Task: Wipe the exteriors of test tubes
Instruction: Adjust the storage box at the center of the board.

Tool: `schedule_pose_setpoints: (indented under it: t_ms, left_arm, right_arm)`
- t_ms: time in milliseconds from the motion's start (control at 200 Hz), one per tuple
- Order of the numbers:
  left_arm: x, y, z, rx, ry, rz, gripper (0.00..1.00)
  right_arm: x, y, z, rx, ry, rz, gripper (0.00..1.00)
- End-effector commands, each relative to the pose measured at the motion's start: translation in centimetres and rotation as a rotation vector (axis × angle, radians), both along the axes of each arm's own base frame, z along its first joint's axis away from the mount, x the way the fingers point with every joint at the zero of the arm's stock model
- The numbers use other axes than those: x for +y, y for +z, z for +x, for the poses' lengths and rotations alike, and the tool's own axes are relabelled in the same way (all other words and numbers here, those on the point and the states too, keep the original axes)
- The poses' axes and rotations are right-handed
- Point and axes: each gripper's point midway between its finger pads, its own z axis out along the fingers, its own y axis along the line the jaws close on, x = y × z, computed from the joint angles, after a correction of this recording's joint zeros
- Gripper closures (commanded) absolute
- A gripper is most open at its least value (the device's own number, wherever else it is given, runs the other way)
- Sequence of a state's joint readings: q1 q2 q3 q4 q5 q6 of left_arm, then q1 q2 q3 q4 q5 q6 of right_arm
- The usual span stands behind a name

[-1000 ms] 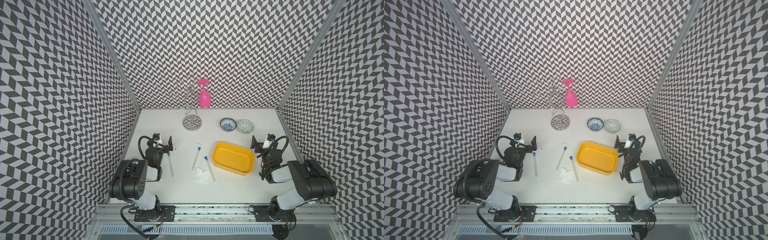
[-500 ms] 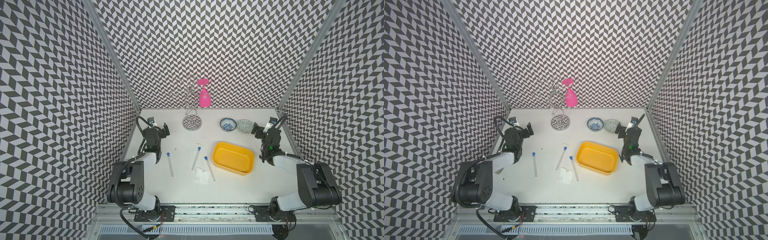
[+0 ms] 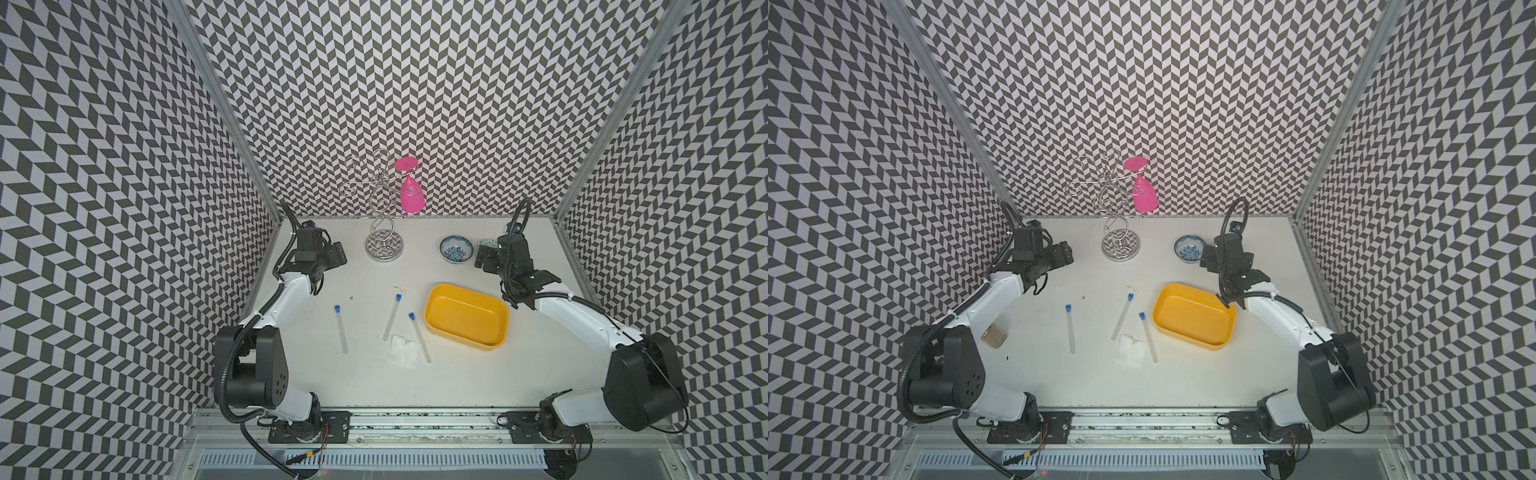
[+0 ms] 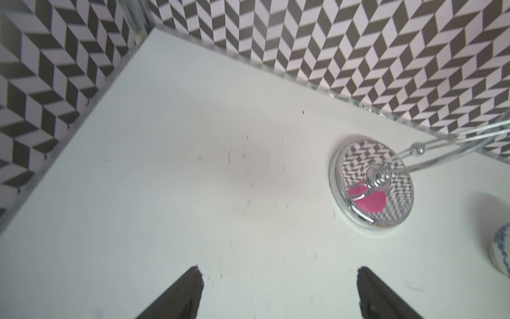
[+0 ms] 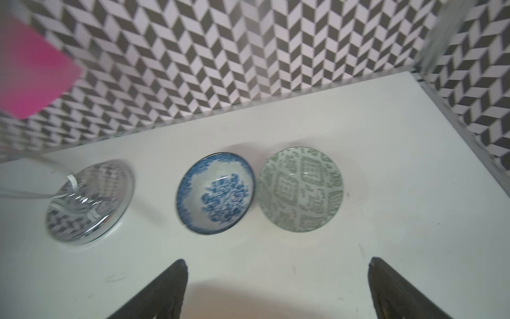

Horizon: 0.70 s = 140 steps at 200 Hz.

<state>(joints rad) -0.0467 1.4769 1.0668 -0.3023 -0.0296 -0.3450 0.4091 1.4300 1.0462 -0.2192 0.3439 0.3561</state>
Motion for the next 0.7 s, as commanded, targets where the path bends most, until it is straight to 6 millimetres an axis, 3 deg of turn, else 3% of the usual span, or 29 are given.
schedule_pose_setpoints:
  t_ms: [0,100,180,305,386,501,696]
  left_arm:
    - [-1.9,-0.8,-3.4,0.094,-0.018,-0.081,0.10]
    - [-3.3,-2.5,-5.5,0.139,-0.045,-0.076,0.11]
    - [-4.3,-3.6,-6.7,0.166,-0.063,-0.094,0.12]
    - [-5.1,-4.5,-8.1,0.195,-0.070,-0.111,0.14]
    - [-5.1,-4.9,-8.6,0.204,-0.065,-0.121,0.14]
    - [-5.1,-5.1,-8.9,0.216,-0.064,-0.123,0.15]
    - [-5.0,-5.4,-9.5,0.225,-0.063,-0.120,0.17]
  right_arm:
    - [5.1,-0.6,-2.2,0.082,0.162,-0.032,0.00]
    - [11.8,-1.2,-4.3,0.112,0.410,0.014,0.01]
    - [16.9,-2.0,-6.6,0.154,0.603,0.037,0.08]
    - [22.9,-3.2,-10.3,0.219,0.827,0.052,0.13]
    - [25.5,-4.0,-12.2,0.262,0.907,0.044,0.19]
    - [26.3,-5.3,-13.6,0.332,0.918,0.055,0.23]
    - [22.7,-4.7,-12.1,0.336,0.738,0.034,0.23]
